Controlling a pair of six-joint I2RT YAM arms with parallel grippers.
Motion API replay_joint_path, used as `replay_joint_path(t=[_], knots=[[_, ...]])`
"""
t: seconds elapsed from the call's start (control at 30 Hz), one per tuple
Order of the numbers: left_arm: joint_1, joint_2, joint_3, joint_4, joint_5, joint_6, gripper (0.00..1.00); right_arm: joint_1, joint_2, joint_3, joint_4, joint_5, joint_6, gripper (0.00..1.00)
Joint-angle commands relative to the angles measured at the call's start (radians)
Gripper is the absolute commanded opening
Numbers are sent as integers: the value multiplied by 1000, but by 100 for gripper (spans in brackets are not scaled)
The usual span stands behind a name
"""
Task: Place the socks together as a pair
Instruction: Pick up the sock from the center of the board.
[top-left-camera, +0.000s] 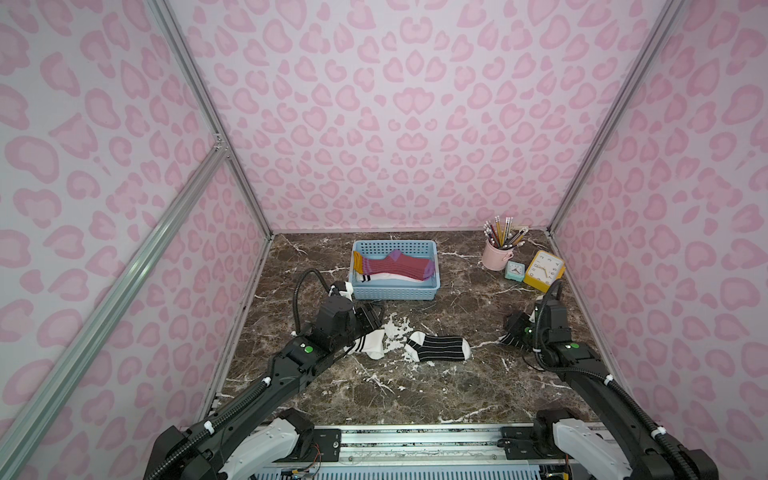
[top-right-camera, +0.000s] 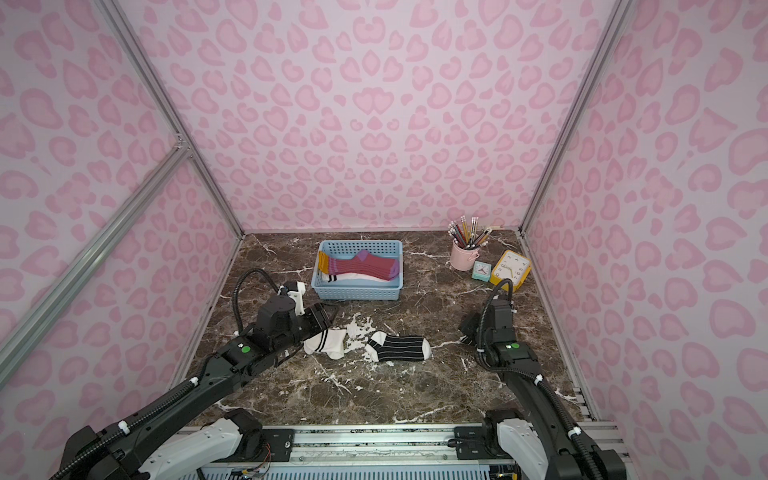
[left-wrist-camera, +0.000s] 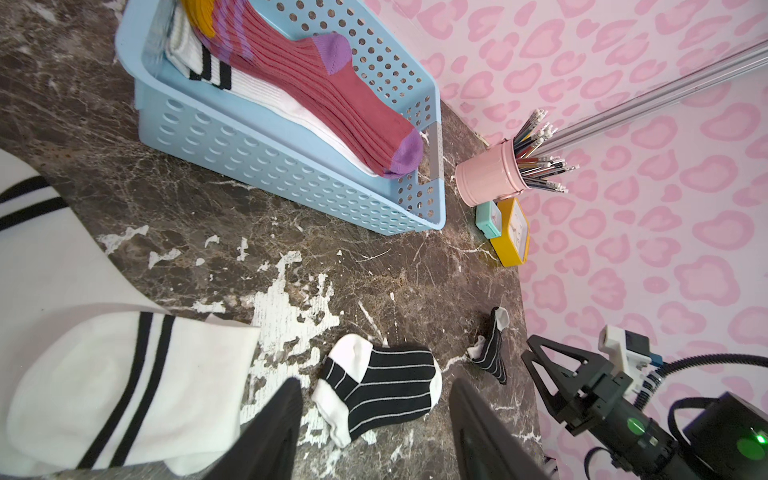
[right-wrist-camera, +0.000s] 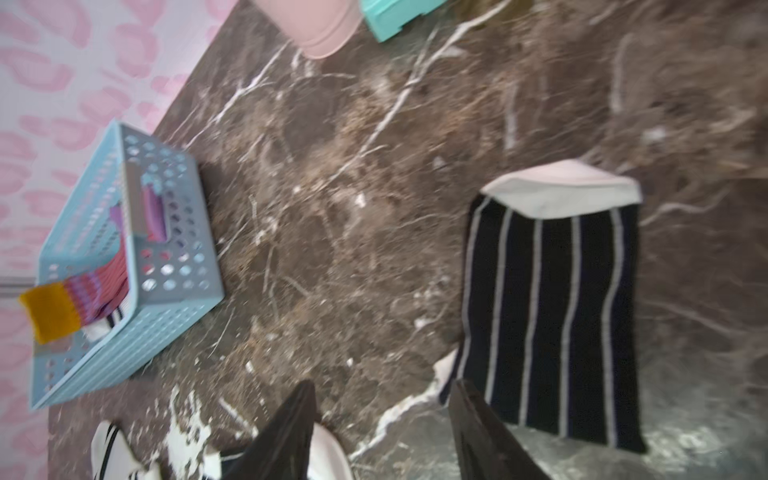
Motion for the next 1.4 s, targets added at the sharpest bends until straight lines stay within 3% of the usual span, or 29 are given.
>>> replay_joint_path(t=[0.0, 0.17, 0.4, 0.5, 0.6, 0.77, 0.97, 1.23, 1.37], knots=[[-2, 5, 3, 48, 14, 15, 61, -112, 43, 29, 64, -110, -41, 56], [-8, 12, -6, 51, 21, 28, 60, -253, 114, 65, 98, -93, -105, 55], [-8, 14, -33, 81, 36, 33, 61, -409, 251, 145, 68, -183, -275, 55], [-8, 22, -44, 94, 33, 46, 61, -410, 328, 191, 23, -201, -359, 55], [-8, 44, -41, 95, 31, 66, 61, -408, 396, 195, 46, -264, -382, 53], [-8, 87, -25, 103, 68, 113, 61, -384, 471, 207, 46, -264, -409, 51], [-8, 117, -12, 102, 90, 152, 61, -263, 503, 224, 37, -132, -423, 53], [-8, 107, -19, 86, 64, 152, 61, -259, 571, 294, -17, 29, -409, 53], [-8, 102, -22, 91, 72, 149, 61, -259, 590, 299, 3, 6, -414, 54]])
